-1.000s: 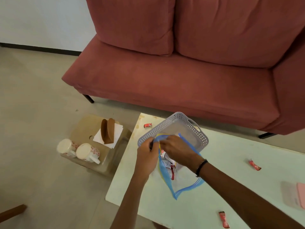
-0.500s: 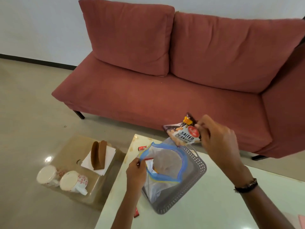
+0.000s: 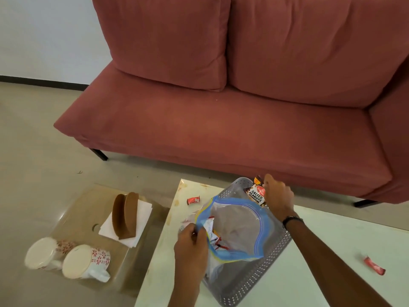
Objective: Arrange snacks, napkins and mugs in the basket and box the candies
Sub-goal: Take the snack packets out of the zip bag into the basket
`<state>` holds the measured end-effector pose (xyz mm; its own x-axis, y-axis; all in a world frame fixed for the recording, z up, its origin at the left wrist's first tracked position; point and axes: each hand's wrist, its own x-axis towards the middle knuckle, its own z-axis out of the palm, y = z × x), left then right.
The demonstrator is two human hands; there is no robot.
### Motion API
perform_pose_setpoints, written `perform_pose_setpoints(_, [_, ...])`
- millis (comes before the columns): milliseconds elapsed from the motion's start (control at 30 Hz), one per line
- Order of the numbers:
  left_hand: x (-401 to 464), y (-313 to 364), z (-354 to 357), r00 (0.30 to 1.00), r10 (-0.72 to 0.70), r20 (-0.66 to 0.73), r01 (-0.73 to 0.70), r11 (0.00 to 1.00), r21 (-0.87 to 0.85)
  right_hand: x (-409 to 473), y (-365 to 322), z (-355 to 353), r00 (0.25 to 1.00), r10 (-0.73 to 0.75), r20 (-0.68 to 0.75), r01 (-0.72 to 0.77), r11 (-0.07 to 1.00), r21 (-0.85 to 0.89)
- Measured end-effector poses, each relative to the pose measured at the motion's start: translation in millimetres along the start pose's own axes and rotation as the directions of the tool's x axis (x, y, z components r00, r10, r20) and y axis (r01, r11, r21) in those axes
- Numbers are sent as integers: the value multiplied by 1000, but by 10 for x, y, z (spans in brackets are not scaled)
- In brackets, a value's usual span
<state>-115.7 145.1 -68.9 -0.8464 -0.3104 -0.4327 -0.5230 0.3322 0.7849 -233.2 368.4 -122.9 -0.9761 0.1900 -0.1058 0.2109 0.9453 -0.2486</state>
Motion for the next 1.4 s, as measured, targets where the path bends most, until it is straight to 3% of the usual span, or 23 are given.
perform_pose_setpoints(333, [-4,-130,23,999,-27,40,33,990,-141,140,193,327,985,48,163,-64,993,94])
perform_pose_setpoints(433, [-37,-79,34,999,-21,30,25,991,-134,-52,134,-57,997,54,-48,-37,952,305])
perform_pose_setpoints(500, [-53,-36,46,999,-27,20,29,990,-137,-390,-34,-416,981,-25,-193,110,888,445])
perform_pose_setpoints(567, [-64,-7,52,999,-32,14,33,993,-117,-780,-312,-621,977,-209,-48,208,866,455])
perform_pose_setpoints(667, [-88,-4,39,999,-31,21,33,994,-102,-1099,-740,-350,796,-480,370,396,874,281])
perform_pose_setpoints(800, [-127,-78,-12,998,-44,36,48,990,-136,-938,-1053,146,684,-571,454,603,793,91])
perform_pose_setpoints(900, [-128,-128,-40,998,-50,35,55,988,-147,-782,-1120,376,709,-630,316,678,733,-60])
perform_pose_setpoints(1000, [-136,-138,-55,998,-51,32,56,979,-194,-754,-1144,586,687,-583,435,699,693,-176])
perform_pose_setpoints(1100, [-148,-140,-65,998,-58,27,63,975,-213,-779,-1170,667,751,-510,418,614,773,-160])
perform_pose_setpoints(1200, [-145,-146,-75,998,-53,30,58,976,-209,-810,-1206,616,842,-486,234,515,853,-81])
perform_pose_setpoints(1267, [-138,-152,-89,998,-49,27,53,979,-198,-851,-1203,563,851,-446,277,472,881,-33])
perform_pose_setpoints(1400, [-138,-141,-113,998,-63,1,62,974,-219,-990,-1027,336,833,-504,230,539,832,-128])
